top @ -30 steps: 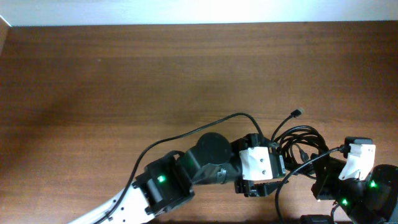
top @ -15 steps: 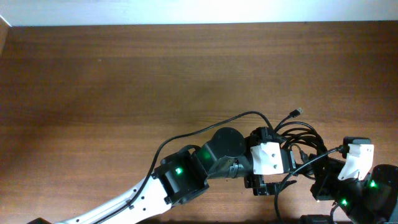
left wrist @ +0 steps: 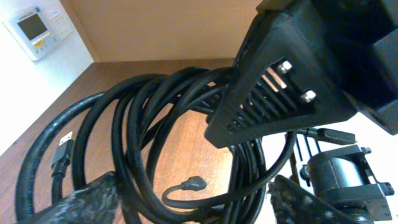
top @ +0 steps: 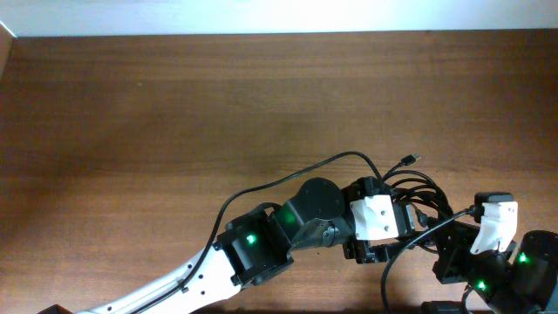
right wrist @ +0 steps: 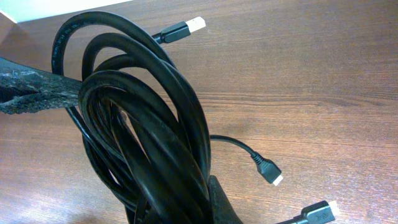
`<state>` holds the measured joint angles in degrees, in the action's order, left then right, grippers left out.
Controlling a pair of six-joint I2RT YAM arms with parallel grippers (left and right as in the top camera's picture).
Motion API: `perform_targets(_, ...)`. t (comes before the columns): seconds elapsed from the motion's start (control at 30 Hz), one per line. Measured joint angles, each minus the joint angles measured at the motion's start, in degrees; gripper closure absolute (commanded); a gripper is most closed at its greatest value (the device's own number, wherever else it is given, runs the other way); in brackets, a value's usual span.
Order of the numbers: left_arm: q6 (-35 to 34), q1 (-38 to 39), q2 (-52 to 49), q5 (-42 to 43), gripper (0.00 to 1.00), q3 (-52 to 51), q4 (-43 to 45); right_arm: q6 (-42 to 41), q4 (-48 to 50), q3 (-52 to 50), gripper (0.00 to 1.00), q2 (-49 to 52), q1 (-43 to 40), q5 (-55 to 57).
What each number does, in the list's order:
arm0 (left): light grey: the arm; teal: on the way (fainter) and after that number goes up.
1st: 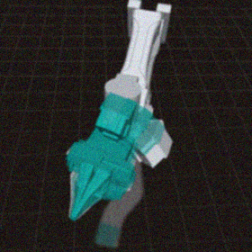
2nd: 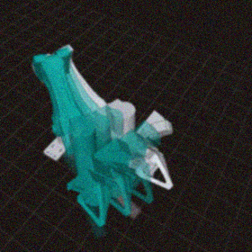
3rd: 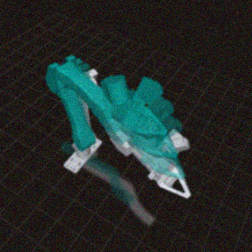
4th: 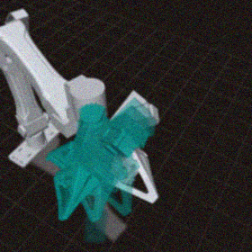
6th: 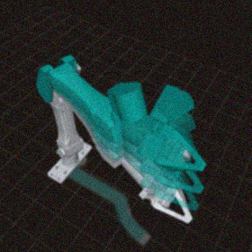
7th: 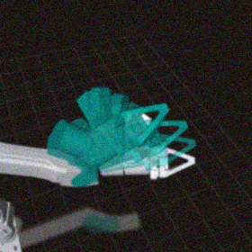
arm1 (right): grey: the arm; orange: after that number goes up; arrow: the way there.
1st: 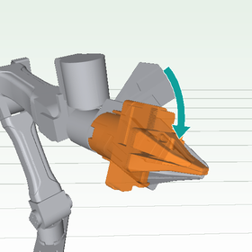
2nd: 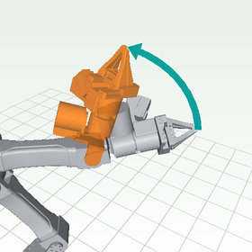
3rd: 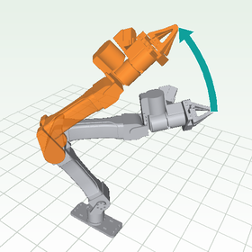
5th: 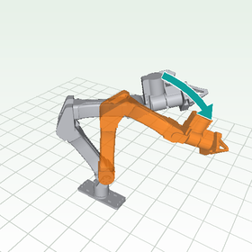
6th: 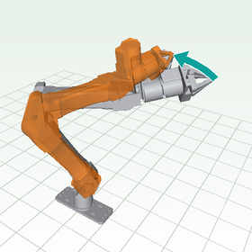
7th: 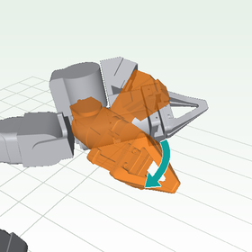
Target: Untangle cables
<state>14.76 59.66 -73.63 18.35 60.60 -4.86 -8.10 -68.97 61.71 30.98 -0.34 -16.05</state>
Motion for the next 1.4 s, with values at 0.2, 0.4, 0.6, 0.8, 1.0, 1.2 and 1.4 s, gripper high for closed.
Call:
perform_targets(0.2, -0.17, -0.11, 0.00, -1.27, 0.52, 0.00, 0.04, 0.61, -0.22, 0.00, 0.96, 0.00, 0.00, -0.11)
perform_targets(0.4, -0.42, -0.37, 0.00, -2.14, 0.61, 0.00, 0.07, 0.81, -0.37, 0.00, 0.96, 0.00, 0.00, -0.15)
perform_targets(0.6, -0.44, -0.39, 0.00, -2.36, 0.64, 0.00, 0.04, 0.79, -0.39, 0.00, 0.96, 0.00, 0.00, -0.37)
perform_targets(0.8, -1.09, -0.37, 0.00, -2.34, 0.83, 0.00, 0.94, 1.36, -0.35, 0.00, 0.96, 0.00, 0.00, -1.44)
perform_targets(1.0, -1.79, -0.44, 0.00, -2.36, 0.92, 0.00, 1.09, 1.95, -0.35, 0.00, 0.96, 0.00, 0.00, -2.29)
perform_targets(1.2, -2.38, -0.48, 0.00, -2.51, 0.99, 0.00, 1.18, 2.14, -0.35, 0.00, 0.96, 0.00, 0.00, -2.29)
perform_targets(1.4, -5.05, -0.48, 0.00, -2.54, 1.00, -0.04, 3.08, 2.10, 0.15, 0.00, 0.96, 0.00, 0.00, -1.81)
